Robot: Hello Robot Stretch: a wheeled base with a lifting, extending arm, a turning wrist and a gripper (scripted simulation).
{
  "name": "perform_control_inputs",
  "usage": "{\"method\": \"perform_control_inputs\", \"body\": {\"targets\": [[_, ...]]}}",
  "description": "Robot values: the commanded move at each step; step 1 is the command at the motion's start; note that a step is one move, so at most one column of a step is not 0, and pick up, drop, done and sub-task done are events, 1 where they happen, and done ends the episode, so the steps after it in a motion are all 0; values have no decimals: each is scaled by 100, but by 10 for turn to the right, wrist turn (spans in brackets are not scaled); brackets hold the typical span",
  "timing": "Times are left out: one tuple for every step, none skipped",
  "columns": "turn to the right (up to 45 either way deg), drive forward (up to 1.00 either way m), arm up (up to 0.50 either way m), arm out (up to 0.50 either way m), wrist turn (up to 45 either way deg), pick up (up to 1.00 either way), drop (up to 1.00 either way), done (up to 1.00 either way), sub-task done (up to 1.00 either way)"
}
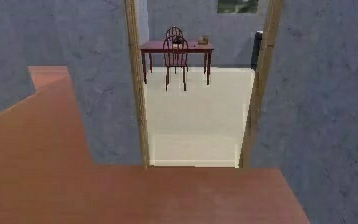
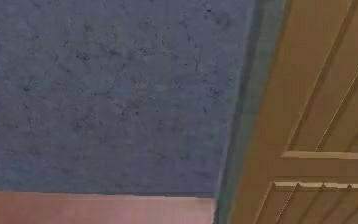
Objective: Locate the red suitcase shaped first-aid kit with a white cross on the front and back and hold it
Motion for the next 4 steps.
{"method": "perform_control_inputs", "body": {"targets": [[-390, 0, 0, 0, 0, 0, 0, 0, 0], [0, 100, 0, 0, 0, 0, 0, 0, 0], [0, 95, 0, 0, 0, 0, 0, 0, 0], [120, 0, 0, 0, 0, 0, 0, 0, 0]]}}
